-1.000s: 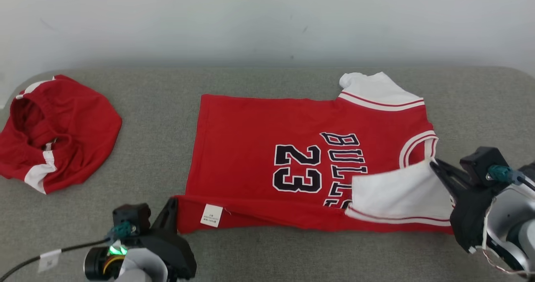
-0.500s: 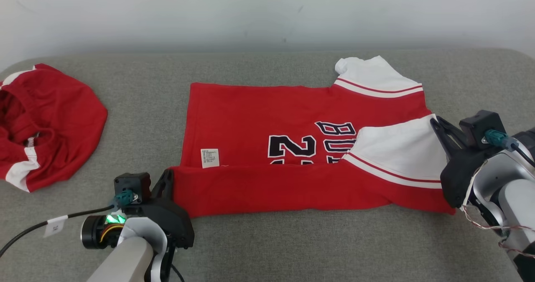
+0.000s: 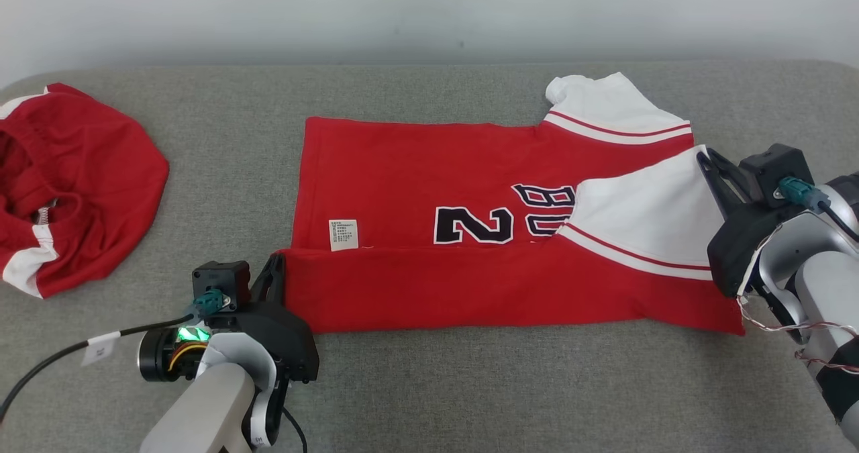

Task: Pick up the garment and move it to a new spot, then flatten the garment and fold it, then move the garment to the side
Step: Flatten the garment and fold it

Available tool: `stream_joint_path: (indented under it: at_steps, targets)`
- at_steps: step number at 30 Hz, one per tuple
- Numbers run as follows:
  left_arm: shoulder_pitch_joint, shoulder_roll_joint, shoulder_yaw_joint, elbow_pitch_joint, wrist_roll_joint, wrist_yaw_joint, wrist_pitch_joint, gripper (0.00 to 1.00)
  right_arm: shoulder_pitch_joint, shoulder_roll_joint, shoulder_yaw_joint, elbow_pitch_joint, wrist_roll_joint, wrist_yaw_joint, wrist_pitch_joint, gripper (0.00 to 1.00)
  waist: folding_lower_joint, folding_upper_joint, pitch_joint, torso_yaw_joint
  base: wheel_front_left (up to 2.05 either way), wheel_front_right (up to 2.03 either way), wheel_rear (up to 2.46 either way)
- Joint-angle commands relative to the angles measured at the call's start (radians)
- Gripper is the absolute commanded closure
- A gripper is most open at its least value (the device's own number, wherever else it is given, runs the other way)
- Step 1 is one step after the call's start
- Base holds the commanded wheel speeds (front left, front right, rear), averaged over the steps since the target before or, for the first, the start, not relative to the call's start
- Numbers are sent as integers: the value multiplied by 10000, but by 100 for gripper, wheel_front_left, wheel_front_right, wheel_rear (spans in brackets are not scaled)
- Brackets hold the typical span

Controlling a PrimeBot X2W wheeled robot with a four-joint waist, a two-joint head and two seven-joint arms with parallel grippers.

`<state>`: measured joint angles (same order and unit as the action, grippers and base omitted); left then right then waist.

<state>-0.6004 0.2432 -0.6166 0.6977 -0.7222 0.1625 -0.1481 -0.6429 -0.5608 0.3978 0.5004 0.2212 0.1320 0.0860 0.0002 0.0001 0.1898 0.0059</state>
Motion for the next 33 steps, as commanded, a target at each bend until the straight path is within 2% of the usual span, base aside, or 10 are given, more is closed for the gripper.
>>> stream_joint_path:
  at_steps: [1, 5, 6, 7, 8, 16, 22, 31, 32, 33]
  targets:
    - [-108, -24, -1, 83, 55, 1, -119, 100, -72, 65, 54, 148, -56, -25, -83, 100, -2, -1, -37, 35, 0, 0, 0]
    - [-192, -76, 2, 278, -7, -82, -204, 100, -103, 208, 29, 604, 46, -27, -82, 100, -2, -1, -91, 74, 0, 0, 0]
    - [-232, -113, -50, 300, -6, -167, -204, 92, -126, 245, -55, 698, 48, -25, -114, 100, -2, -1, -100, 77, 0, 0, 0]
    - [-257, -151, -43, 337, -19, -157, -263, 0, -128, 339, -208, 836, 131, -25, -146, 37, -2, -1, -115, 82, 0, 0, 0]
    - [-279, -134, -71, 363, 63, -156, -342, 0, -132, 405, -381, 1001, 106, -25, -73, 0, -2, -1, -138, 84, 0, 0, 0]
    - [382, 85, -337, 626, 130, 70, 78, 0, 331, 860, -1299, 1026, 47, -25, 802, 0, -2, -1, -694, 37, 0, 0, 0]
    - [888, 174, -405, 716, -247, 352, 1186, 0, 1174, 874, -1536, -328, 339, -25, 2085, 0, -2, -1, -1075, -323, 0, 0, 0]
    - [755, 88, -272, 819, -544, 644, 1752, 0, 2022, 885, -1941, -1702, 335, -25, 3016, 0, -2, -1, -982, -709, 0, 0, 0]
    - [751, 86, -274, 871, -555, 685, 1848, 4, 2114, 901, -2011, -1785, 312, -25, 3124, 0, -2, -1, -973, -725, 0, 0, 0]
    - [773, 82, -284, 901, -585, 727, 1952, 52, 2201, 927, -2095, -1820, 271, -25, 3256, 0, -2, -1, -965, -737, 0, 0, 0]
